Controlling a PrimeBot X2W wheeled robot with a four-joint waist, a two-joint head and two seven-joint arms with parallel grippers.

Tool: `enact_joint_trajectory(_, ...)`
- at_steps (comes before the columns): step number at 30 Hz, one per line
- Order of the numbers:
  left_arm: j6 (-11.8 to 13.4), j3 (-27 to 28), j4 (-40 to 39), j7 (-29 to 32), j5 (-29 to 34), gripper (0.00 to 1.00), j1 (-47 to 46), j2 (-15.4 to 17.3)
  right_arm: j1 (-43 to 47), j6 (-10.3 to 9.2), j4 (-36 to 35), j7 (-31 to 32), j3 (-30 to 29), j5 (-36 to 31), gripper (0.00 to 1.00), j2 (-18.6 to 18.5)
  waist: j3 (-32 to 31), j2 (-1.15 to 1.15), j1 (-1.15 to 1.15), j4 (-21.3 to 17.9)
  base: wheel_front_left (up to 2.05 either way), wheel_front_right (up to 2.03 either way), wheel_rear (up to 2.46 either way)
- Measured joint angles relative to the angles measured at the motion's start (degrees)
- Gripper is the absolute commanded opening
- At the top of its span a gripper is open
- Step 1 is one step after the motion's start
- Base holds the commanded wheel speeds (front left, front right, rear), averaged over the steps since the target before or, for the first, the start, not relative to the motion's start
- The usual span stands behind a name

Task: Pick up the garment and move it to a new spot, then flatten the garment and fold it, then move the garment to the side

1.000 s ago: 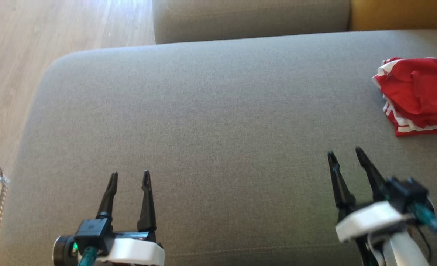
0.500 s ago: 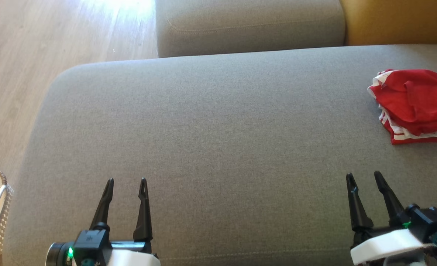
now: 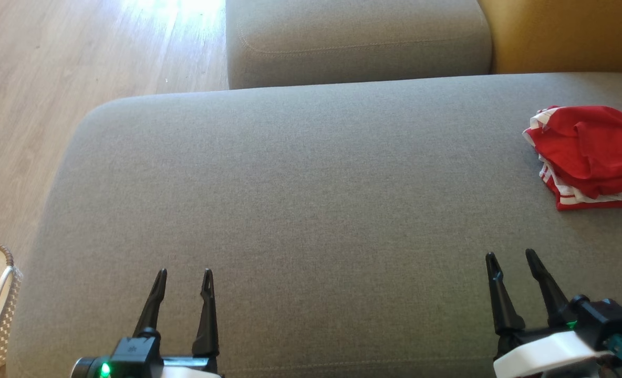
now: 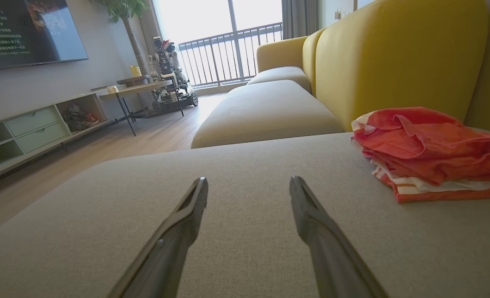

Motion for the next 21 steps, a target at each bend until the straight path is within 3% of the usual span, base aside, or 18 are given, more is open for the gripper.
enact_joint_trajectory(7, 0.0, -0.1, 5.5, 0.1, -0.6, 0.00, 1.8, 0.0, 1.5, 0.00, 5.6, 0.3, 0.6, 0.4, 0.00, 0.2, 0.0, 0.00, 0.00, -0.1, 0.00, 0.00, 0.00)
enact_joint_trajectory(21, -1.5, 0.5, 6.7, 1.8, -11.1, 0.00, 0.8, 0.2, 1.1, 0.00, 5.9, 1.9, 0.6, 9.8, 0.00, 0.2, 0.3, 0.00, 0.00, -0.5, 0.00, 0.00, 0.00)
